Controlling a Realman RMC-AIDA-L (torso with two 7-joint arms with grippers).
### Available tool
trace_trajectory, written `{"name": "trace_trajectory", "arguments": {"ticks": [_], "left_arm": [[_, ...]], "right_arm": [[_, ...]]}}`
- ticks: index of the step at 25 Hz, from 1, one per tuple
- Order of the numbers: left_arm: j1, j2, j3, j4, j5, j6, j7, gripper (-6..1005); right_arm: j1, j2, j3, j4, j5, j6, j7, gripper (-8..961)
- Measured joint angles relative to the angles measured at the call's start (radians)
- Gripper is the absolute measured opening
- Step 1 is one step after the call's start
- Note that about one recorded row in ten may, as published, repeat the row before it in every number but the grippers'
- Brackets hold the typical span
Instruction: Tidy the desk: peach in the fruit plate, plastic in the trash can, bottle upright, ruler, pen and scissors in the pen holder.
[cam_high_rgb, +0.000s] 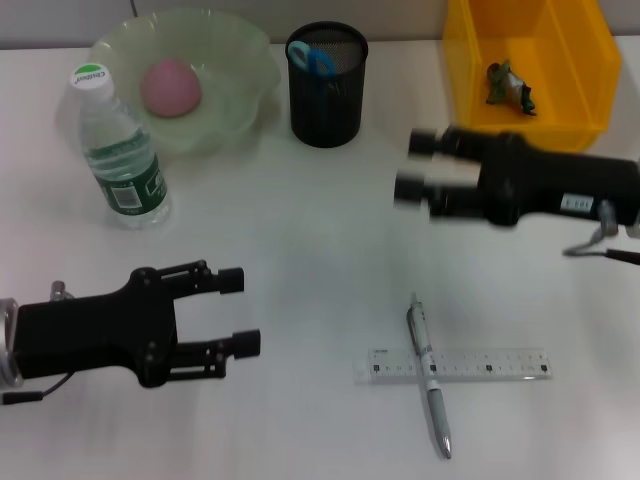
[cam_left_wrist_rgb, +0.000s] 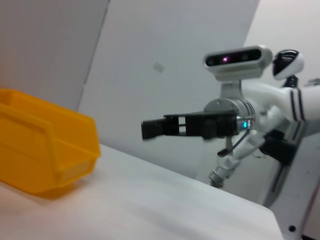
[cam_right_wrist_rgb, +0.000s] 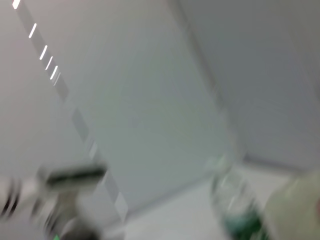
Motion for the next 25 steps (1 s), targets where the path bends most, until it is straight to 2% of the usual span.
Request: {"name": "trace_trajectory", "arguments": {"ticks": [2, 3, 4, 8, 10, 12, 13, 14, 17, 18, 20, 23, 25], "left_arm": [[0.001, 0.001, 0.003, 0.003, 0.015, 0.012, 0.005, 787], [0.003, 0.001, 0.007, 0.008, 0.030, 0.016, 0.012, 787], [0.003, 0.001, 0.007, 0.008, 0.030, 0.016, 0.012, 788], [0.000, -0.001, 0.010, 0.013, 0.053, 0.011, 0.013, 789], [0.000, -0.003, 0.010, 0.013, 0.055, 0.008, 0.013, 790], [0.000, -0.004, 0.010, 0.013, 0.056, 0.006, 0.014, 791], [0.004, -0.006, 0.010, 0.013, 0.056, 0.005, 0.021, 791], [0.004, -0.006, 0.010, 0.013, 0.056, 0.005, 0.021, 791], [0.008, -0.008, 0.010, 0.012, 0.056, 0.004, 0.032, 789], [0.008, -0.009, 0.010, 0.009, 0.057, 0.003, 0.033, 789], [0.008, -0.009, 0.010, 0.009, 0.061, 0.002, 0.033, 788], [0.008, -0.009, 0.010, 0.011, 0.071, -0.003, 0.033, 786], [0.008, -0.009, 0.010, 0.011, 0.073, -0.005, 0.033, 785]], "right_arm": [[0.016, -0.002, 0.036, -0.061, -0.138, -0.047, 0.057, 799], [0.043, -0.003, 0.064, -0.122, -0.272, -0.094, 0.117, 827], [0.043, -0.003, 0.064, -0.122, -0.272, -0.094, 0.117, 827], [0.129, 0.003, 0.076, -0.217, -0.543, -0.154, 0.215, 826], [0.165, 0.013, 0.072, -0.254, -0.644, -0.159, 0.248, 826], [0.198, 0.031, 0.070, -0.284, -0.738, -0.166, 0.262, 826], [0.227, 0.058, 0.069, -0.314, -0.827, -0.179, 0.265, 826], [0.227, 0.058, 0.069, -0.314, -0.827, -0.179, 0.265, 826], [0.251, 0.089, 0.048, -0.354, -0.910, -0.194, 0.258, 827], [0.259, 0.096, 0.004, -0.365, -0.928, -0.195, 0.254, 827], [0.261, 0.097, -0.017, -0.367, -0.928, -0.191, 0.254, 827], [0.264, 0.100, -0.121, -0.381, -0.932, -0.151, 0.255, 827], [0.264, 0.100, -0.144, -0.383, -0.932, -0.135, 0.255, 826]]}}
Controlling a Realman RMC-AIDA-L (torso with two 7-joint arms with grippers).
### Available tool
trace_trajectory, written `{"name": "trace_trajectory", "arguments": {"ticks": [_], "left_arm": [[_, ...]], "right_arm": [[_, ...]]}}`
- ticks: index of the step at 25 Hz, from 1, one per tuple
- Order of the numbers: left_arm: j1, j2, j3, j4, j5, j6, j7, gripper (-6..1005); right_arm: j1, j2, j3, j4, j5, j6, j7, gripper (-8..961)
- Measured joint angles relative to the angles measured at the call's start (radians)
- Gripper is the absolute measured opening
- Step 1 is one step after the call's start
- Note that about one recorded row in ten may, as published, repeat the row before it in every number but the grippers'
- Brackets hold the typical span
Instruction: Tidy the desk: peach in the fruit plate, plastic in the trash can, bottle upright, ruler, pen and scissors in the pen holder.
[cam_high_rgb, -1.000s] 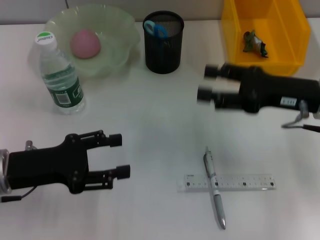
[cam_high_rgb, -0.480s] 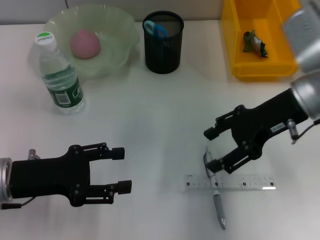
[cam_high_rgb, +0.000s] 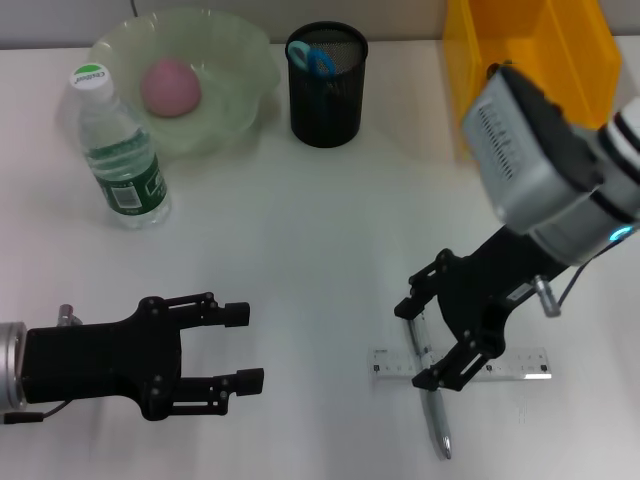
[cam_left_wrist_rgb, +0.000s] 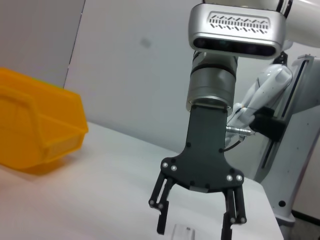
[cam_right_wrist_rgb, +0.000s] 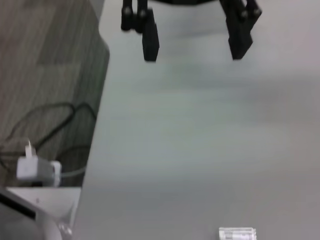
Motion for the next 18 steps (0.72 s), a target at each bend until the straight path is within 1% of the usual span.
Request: {"name": "trace_trajectory", "arguments": {"ticks": [7, 8, 11, 13, 14, 18], "left_arm": [[-0.009, -0.005, 0.000, 0.001, 0.042, -0.015, 0.012, 785], [-0.011, -0.005, 0.000, 0.001, 0.052, -0.019, 0.013, 785], [-0.015, -0.005, 0.000, 0.001, 0.056, -0.020, 0.013, 785], [-0.017, -0.006, 0.000, 0.001, 0.056, -0.020, 0.013, 785], [-0.017, -0.006, 0.000, 0.001, 0.056, -0.020, 0.013, 785], [-0.018, -0.006, -0.003, 0.001, 0.057, -0.021, 0.013, 785]], "right_arm": [[-0.001, 0.004, -0.099, -0.003, 0.008, 0.069, -0.007, 825], [-0.003, 0.006, -0.127, -0.005, 0.012, 0.090, -0.009, 824], [-0.003, 0.006, -0.154, -0.005, 0.016, 0.109, -0.009, 824], [-0.001, 0.007, -0.203, -0.001, 0.030, 0.145, -0.010, 823], [-0.001, 0.007, -0.203, -0.001, 0.030, 0.145, -0.010, 820], [-0.002, 0.008, -0.255, 0.001, 0.035, 0.189, -0.006, 807]]}}
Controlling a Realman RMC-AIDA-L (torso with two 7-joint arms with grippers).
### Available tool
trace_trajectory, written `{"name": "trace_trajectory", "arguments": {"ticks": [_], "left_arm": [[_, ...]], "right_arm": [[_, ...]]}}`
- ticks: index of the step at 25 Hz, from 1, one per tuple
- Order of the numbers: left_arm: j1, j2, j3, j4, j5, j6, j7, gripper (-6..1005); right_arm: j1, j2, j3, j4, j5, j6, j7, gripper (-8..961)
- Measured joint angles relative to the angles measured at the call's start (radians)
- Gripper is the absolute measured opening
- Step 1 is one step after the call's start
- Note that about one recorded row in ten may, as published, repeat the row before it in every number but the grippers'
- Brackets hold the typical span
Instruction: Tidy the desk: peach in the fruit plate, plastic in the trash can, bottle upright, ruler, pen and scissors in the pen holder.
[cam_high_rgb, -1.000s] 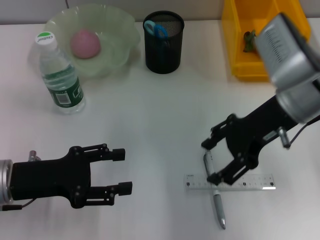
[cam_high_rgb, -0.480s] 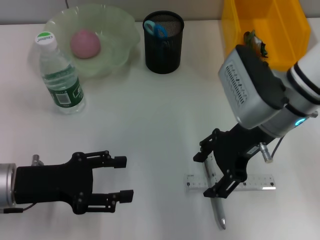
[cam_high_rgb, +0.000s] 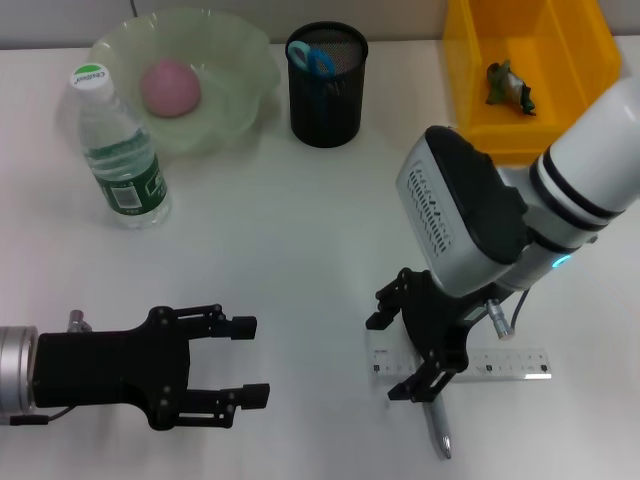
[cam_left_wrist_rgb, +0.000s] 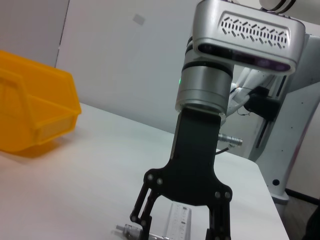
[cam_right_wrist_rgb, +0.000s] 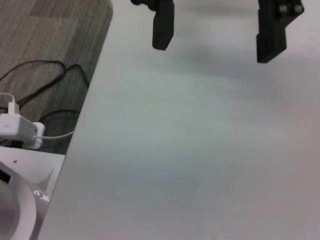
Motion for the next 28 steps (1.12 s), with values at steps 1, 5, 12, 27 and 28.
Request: {"name": "trace_trajectory", "arguments": {"ticks": [1, 5, 12, 27, 28], "left_arm": [[0.000, 0.000, 0.000, 0.000, 0.000, 0.000, 0.000, 785], [0.000, -0.001, -0.004, 0.000, 0.000, 0.000, 0.000, 785], [0.000, -0.001, -0.005, 0.000, -0.001, 0.000, 0.000, 785], [0.000, 0.001, -0.005, 0.000, -0.007, -0.001, 0.000, 785], [0.000, 0.001, -0.005, 0.000, -0.007, -0.001, 0.000, 785]], "right_arm": [[0.000, 0.000, -0.005, 0.000, 0.000, 0.003, 0.001, 804], [0.000, 0.001, -0.020, 0.004, 0.001, 0.015, 0.004, 792], [-0.003, 0.001, -0.039, 0.009, 0.001, 0.038, 0.018, 664], [-0.010, -0.005, 0.279, -0.129, 0.060, -0.025, 0.021, 382], [-0.017, -0.006, 0.311, -0.131, 0.088, -0.009, -0.007, 382]]}}
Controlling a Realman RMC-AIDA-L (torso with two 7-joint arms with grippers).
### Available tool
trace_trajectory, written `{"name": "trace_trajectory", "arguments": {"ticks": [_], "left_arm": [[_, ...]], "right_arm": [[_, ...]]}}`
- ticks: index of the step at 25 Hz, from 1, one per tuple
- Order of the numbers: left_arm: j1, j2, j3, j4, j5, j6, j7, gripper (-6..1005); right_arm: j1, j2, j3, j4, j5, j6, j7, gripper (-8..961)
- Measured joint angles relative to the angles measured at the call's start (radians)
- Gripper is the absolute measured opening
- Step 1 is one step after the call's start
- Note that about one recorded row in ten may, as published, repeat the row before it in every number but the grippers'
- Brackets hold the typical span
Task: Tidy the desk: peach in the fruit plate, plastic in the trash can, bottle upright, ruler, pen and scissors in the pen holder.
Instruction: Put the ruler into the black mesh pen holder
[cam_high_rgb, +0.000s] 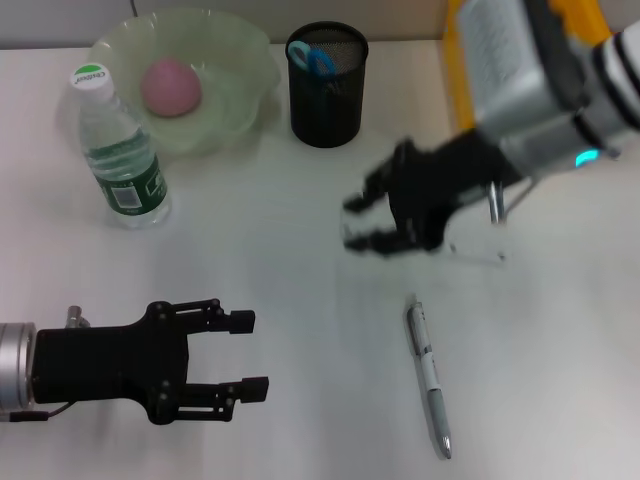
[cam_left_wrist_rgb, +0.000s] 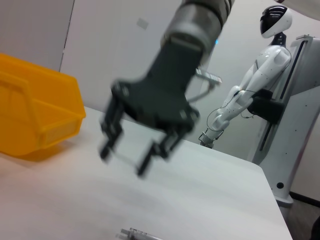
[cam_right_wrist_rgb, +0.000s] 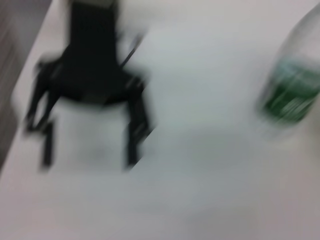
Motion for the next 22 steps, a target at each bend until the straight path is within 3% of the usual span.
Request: {"name": "trace_trajectory", "arguments": {"ticks": [3, 6, 13, 22], "left_arm": [[0.000, -0.002, 0.000, 0.000, -0.001, -0.007, 0.000, 785], [0.000, -0.004, 0.000, 0.000, -0.001, -0.008, 0.000, 785], [-0.005, -0.008, -0.002, 0.000, -0.006, -0.008, -0.007, 785], [-0.009, -0.008, -0.016, 0.002, -0.007, -0.002, -0.030, 785]], "right_arm": [[-0.040, -0.001, 0.048, -0.001, 0.094, 0.063, -0.125, 382], [-0.090, 0.004, 0.033, -0.007, 0.178, 0.150, -0.289, 381], [-0.142, 0.008, -0.124, -0.002, 0.236, 0.373, -0.565, 381], [-0.200, 0.010, -0.269, -0.053, 0.259, 0.595, -0.714, 381]]}}
